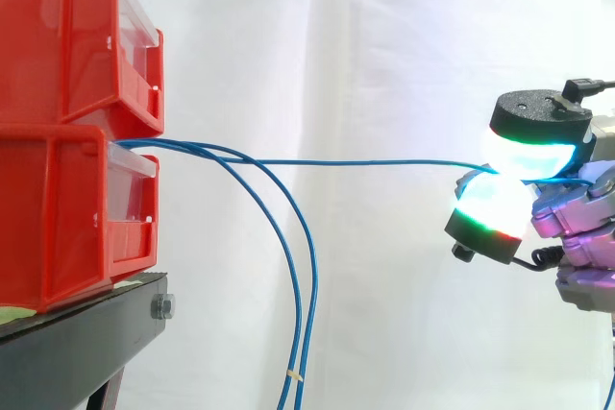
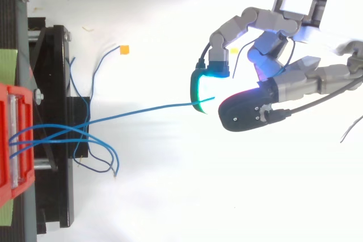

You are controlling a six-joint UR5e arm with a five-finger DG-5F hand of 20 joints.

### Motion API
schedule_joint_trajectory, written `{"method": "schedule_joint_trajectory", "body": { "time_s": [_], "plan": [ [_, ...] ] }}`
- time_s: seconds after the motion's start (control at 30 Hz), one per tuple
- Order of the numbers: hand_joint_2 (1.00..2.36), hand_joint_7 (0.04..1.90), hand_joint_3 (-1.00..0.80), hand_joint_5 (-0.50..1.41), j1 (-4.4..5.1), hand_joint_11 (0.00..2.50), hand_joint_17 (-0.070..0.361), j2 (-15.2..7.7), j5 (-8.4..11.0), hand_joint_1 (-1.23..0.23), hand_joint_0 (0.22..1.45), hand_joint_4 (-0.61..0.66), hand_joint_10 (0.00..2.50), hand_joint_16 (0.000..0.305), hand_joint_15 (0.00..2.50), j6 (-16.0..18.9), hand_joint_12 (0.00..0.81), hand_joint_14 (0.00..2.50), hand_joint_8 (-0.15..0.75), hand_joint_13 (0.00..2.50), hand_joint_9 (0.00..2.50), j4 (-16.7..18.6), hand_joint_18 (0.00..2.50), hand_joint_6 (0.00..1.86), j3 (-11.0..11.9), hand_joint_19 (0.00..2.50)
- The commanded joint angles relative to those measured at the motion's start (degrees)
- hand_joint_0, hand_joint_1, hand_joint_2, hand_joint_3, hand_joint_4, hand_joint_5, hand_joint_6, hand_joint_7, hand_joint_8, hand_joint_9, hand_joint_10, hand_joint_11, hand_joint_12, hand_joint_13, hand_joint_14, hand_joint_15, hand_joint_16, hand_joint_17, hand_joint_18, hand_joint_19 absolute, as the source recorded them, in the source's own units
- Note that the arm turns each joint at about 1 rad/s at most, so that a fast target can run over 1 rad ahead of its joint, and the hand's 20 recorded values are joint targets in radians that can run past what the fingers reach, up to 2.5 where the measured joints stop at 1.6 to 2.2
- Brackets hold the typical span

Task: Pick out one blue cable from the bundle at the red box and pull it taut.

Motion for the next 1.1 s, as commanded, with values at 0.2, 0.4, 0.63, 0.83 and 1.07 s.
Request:
{"method": "schedule_joint_trajectory", "body": {
  "time_s": [0.2, 0.4, 0.63, 0.83, 1.07],
  "plan": [
    [1.02, 1.12, -0.17, -0.16, 0.0, 1.32, 0.12, 0.0, 0.06, -0.83, 0.77, -0.25, 2.34, 0.053, 1.36, 0.0, 0.347, 1.08, 0.302, 1.38, 1.12, 0.0, 1.07, 0.96, 0.0, 1.09],
    [1.02, 1.11, -0.18, -0.16, 0.0, 1.31, 0.121, -0.1, -0.03, -0.83, 0.77, -0.25, 2.34, 0.054, 1.36, 0.0, 0.343, 1.09, 0.3, 1.37, 1.12, 0.0, 1.07, 0.97, 0.1, 1.09],
    [1.02, 1.1, -0.18, -0.16, 0.0, 1.3, 0.121, 0.0, 0.06, -0.83, 0.77, -0.25, 2.34, 0.054, 1.34, 0.0, 0.348, 1.09, 0.298, 1.36, 1.11, 0.0, 1.06, 0.97, 0.0, 1.08],
    [1.02, 1.1, -0.18, -0.16, 0.0, 1.27, 0.122, 0.0, 0.06, -0.83, 0.77, -0.25, 2.34, 0.054, 1.33, 0.0, 0.343, 1.09, 0.299, 1.36, 1.11, 0.1, 1.06, 0.97, 0.0, 1.08],
    [1.02, 1.11, -0.19, -0.16, 0.0, 1.28, 0.123, 0.0, 0.06, -0.83, 0.77, -0.25, 2.35, 0.055, 1.34, 0.0, 0.347, 1.1, 0.304, 1.35, 1.11, 0.0, 1.05, 0.96, 0.1, 1.08]
  ]
}}
